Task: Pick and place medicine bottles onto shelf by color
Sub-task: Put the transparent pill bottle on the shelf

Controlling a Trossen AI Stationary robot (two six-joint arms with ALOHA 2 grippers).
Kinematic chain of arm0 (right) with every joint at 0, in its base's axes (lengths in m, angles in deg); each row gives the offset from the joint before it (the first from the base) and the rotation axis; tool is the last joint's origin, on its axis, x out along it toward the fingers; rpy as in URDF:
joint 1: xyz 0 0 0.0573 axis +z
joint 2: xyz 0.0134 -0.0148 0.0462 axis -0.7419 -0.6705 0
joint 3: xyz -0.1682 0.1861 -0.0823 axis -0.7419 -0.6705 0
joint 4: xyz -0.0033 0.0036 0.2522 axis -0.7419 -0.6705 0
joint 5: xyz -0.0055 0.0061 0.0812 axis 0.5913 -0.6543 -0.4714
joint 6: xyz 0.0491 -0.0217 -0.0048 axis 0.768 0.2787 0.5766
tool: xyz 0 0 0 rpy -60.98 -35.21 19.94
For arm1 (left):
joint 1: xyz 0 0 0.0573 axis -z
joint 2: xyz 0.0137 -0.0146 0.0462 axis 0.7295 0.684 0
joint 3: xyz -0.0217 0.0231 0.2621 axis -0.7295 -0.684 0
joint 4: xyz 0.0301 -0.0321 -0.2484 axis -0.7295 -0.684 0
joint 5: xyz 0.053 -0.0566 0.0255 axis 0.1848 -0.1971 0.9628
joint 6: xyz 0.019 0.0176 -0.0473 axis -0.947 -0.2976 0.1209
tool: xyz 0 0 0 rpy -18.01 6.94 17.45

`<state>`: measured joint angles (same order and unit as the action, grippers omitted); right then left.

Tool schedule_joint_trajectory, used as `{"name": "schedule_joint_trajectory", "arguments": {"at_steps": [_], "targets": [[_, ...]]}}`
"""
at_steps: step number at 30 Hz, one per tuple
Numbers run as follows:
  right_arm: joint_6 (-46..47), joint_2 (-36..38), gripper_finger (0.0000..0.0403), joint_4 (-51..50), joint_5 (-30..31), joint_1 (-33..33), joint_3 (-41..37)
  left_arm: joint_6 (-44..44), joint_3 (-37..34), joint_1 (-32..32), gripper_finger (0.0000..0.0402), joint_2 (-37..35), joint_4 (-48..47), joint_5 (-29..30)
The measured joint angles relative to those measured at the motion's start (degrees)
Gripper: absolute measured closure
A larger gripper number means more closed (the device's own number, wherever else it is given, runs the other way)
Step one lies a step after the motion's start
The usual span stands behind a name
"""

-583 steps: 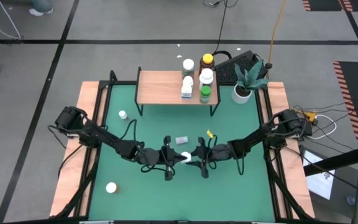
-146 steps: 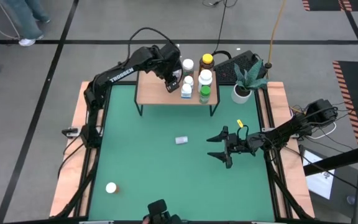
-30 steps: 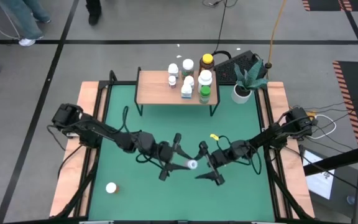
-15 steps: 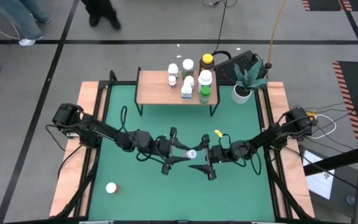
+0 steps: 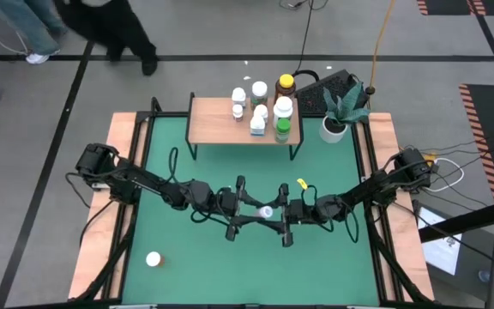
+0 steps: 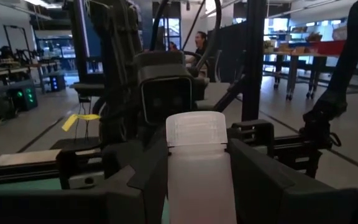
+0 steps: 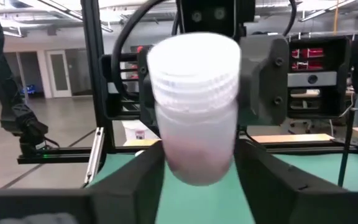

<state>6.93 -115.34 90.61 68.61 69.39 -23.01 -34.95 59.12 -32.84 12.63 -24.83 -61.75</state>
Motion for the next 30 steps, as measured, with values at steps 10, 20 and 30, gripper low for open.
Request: {"name": "schedule_joint_trajectory", "arguments": {"at_steps": [10, 20, 30], "targets": [[-0.5, 0.0, 0.0255, -1.8, -0.1, 0.0, 0.0, 1.8, 0.0, 0.0, 0.0240, -0.1, -2.9, 0.1], [-1.4, 0.0, 0.0251, -12.1, 5.9, -0.1, 0.0, 3.5, 0.0, 0.0, 0.0186, -0.2, -14.2, 6.5], [0.5, 0.0, 0.0249, -20.4, 7.7, -1.4, 0.0, 2.9, 0.0, 0.0, 0.0138, -0.2, -15.4, 7.3]]}}
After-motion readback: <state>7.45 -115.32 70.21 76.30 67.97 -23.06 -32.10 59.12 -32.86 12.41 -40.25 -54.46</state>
